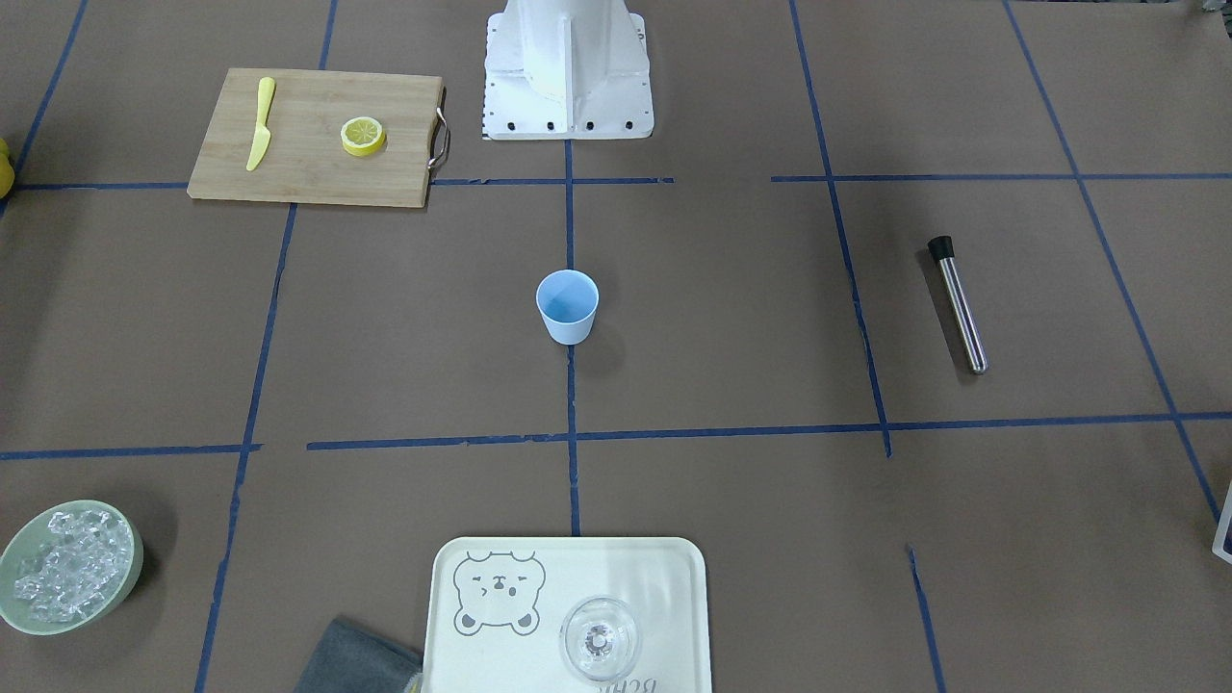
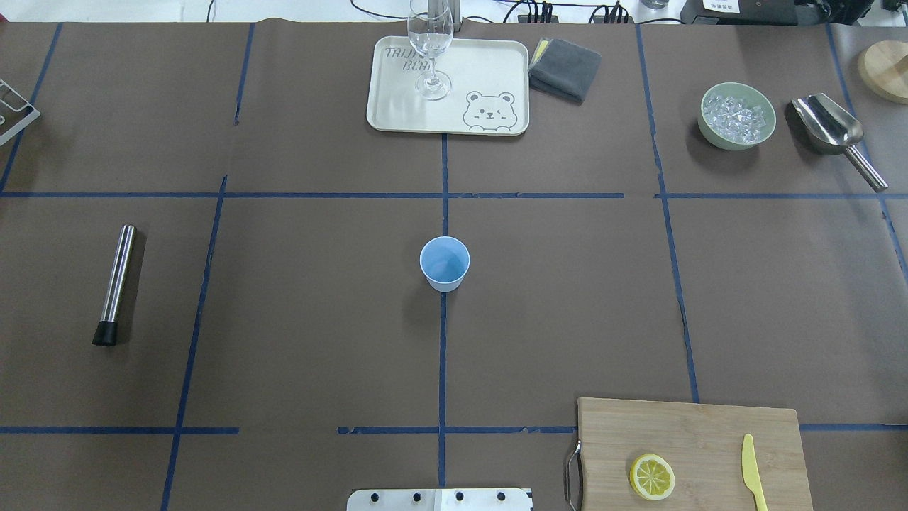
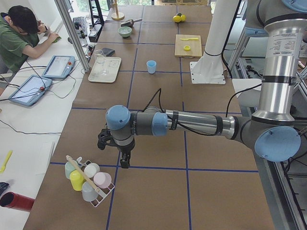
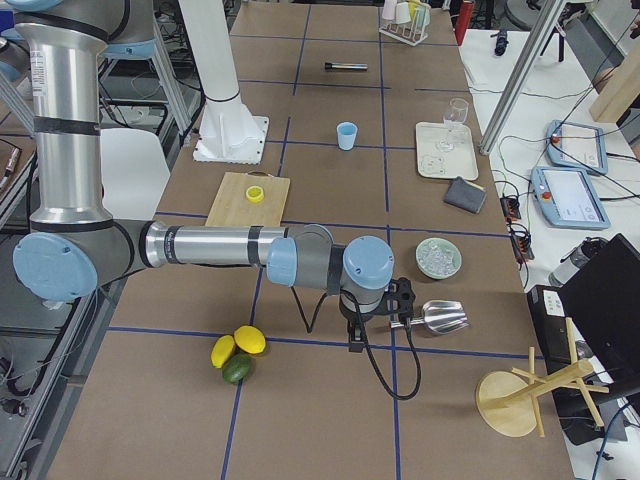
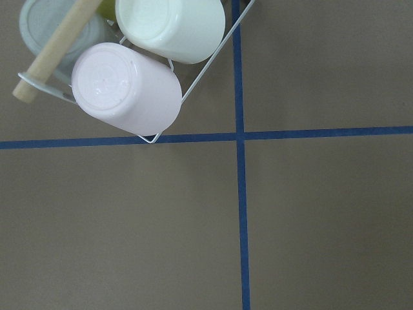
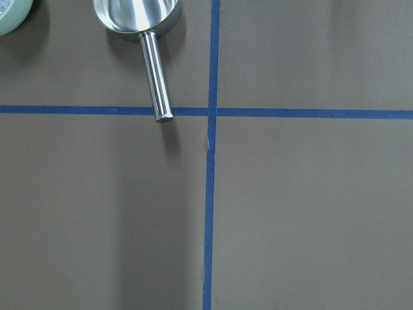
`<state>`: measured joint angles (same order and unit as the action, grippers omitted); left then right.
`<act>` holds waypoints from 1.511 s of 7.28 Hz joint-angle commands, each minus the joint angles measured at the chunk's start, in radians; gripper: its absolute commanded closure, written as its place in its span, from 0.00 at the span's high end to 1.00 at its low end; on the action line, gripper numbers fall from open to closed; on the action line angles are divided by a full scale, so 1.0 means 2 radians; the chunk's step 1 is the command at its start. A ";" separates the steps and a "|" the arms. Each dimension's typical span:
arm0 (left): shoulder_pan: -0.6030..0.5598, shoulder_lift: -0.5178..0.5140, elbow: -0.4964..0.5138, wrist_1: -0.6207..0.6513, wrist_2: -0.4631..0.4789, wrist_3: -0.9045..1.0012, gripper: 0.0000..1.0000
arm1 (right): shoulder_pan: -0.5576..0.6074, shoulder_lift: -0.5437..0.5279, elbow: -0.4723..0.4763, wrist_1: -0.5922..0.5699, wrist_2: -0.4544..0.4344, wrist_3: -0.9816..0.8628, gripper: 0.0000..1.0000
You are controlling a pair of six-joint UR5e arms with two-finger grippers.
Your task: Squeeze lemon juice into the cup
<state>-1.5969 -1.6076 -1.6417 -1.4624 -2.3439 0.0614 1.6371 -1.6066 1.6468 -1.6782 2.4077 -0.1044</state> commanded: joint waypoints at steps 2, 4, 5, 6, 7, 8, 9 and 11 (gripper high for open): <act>0.000 0.000 -0.007 -0.002 0.000 0.000 1.00 | 0.001 0.007 0.003 0.001 0.000 0.004 1.00; 0.000 -0.005 -0.031 -0.004 -0.001 -0.002 1.00 | -0.021 0.048 0.023 0.000 -0.001 0.013 1.00; 0.002 -0.007 -0.048 -0.013 -0.002 -0.002 1.00 | -0.045 0.078 0.026 -0.002 -0.003 0.018 1.00; 0.011 -0.008 -0.056 -0.046 -0.002 -0.008 1.00 | -0.059 0.098 0.023 0.000 -0.002 0.020 1.00; 0.041 -0.013 -0.057 -0.051 -0.002 -0.021 1.00 | -0.065 0.098 0.029 0.000 0.006 0.024 1.00; 0.079 -0.034 -0.062 -0.059 0.001 -0.081 1.00 | -0.071 0.098 0.033 0.000 0.016 0.030 1.00; 0.099 -0.038 -0.079 -0.070 0.002 -0.118 1.00 | -0.084 0.097 0.051 0.001 0.016 0.072 1.00; 0.117 -0.045 -0.078 -0.092 -0.002 -0.147 1.00 | -0.151 0.095 0.127 0.001 0.000 0.207 1.00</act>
<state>-1.3889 -1.6896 -1.8013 -1.6203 -2.3436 -0.1938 1.4125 -1.4159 1.8146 -1.6769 2.4276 0.1699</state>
